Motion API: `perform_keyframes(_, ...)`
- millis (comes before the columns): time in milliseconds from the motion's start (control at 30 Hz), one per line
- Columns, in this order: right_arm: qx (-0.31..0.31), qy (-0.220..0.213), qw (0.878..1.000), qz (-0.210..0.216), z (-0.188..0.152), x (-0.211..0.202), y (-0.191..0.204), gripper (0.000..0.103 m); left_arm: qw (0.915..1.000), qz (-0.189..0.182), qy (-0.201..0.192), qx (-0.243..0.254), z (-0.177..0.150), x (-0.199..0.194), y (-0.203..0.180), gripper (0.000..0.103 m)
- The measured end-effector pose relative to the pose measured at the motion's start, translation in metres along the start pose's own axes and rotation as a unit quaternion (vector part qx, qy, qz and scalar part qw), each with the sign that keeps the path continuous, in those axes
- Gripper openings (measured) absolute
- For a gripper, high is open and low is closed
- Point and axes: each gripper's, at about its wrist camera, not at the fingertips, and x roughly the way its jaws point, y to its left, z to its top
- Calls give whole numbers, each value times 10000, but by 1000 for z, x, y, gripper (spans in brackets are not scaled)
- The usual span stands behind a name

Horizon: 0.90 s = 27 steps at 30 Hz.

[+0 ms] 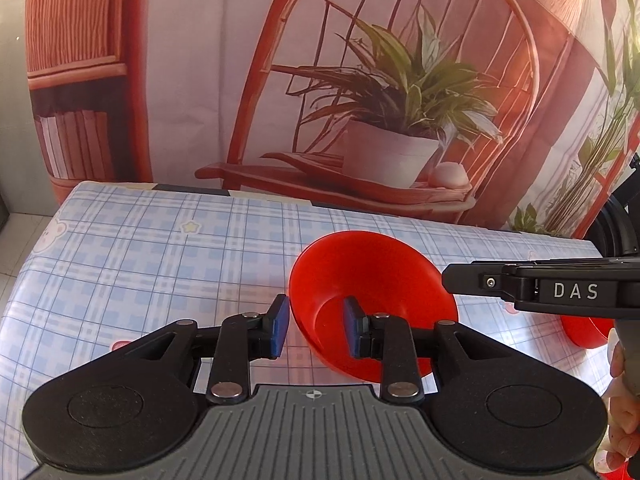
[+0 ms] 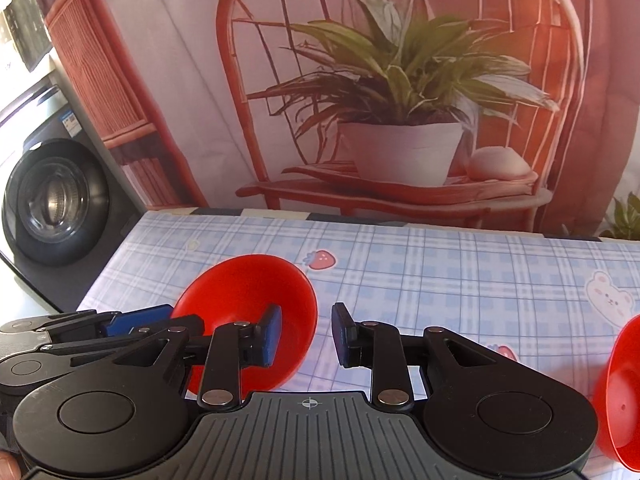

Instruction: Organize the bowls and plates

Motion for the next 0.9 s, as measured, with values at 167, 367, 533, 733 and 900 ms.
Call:
perform_keyframes(167,130,212,9996,-124,-4,14,-3,25,9999,-35,73,-99,-4,9,3,31)
perform_keyframes(367,209,282,9994,-50,-8,17,0,9,9999,-65,23,-150,-7,12,3,15)
perform_keyframes(533,281,172,9995,11,-8,6,6,9,10000,-21,7,-83,-4,3,2,15)
perform_keyframes(733,337,-158,9992,140,-8,-23,7,9,9999,0,-153,37,4,-24,-8,15)
perform_keyframes(900,389,-432,9982,174,-16,-54,3,9,9996,-2,-210,193,3,-46,-28,16)
